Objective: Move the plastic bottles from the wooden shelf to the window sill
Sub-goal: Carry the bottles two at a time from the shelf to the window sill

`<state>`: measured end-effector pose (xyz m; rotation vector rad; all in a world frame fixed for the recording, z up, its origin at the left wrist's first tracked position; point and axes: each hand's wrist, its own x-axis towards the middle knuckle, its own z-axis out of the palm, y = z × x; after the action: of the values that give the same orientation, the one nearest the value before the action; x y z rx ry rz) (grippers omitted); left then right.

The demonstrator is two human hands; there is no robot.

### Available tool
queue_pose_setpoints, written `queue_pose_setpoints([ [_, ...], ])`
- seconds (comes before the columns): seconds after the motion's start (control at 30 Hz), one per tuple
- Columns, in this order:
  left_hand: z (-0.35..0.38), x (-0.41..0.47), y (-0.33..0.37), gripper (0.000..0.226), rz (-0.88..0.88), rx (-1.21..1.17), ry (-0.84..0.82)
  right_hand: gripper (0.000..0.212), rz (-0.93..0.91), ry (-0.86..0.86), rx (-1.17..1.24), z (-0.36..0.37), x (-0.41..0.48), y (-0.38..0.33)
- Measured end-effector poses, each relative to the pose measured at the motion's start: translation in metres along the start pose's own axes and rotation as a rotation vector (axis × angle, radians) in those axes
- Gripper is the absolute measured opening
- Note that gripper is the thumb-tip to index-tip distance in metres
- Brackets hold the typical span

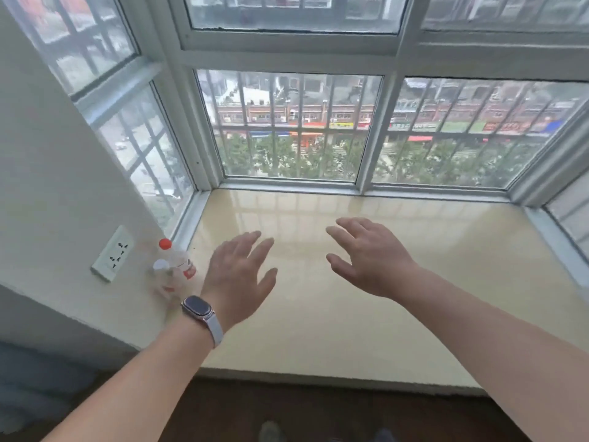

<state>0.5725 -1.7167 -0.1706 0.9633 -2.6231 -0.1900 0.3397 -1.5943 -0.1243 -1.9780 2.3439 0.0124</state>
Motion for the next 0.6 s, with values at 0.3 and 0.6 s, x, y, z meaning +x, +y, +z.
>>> queue_pose_setpoints([
  [0.3, 0.046, 0.081, 0.177, 0.055, 0.293, -0.059, -0.085, 0.067, 0.276, 0.06, 0.073, -0.012, -0.121, 0.15],
  [0.6, 0.088, 0.139, 0.375, 0.06, 0.64, -0.056, -0.178, 0.075, 0.587, 0.117, 0.094, -0.018, -0.269, 0.274],
])
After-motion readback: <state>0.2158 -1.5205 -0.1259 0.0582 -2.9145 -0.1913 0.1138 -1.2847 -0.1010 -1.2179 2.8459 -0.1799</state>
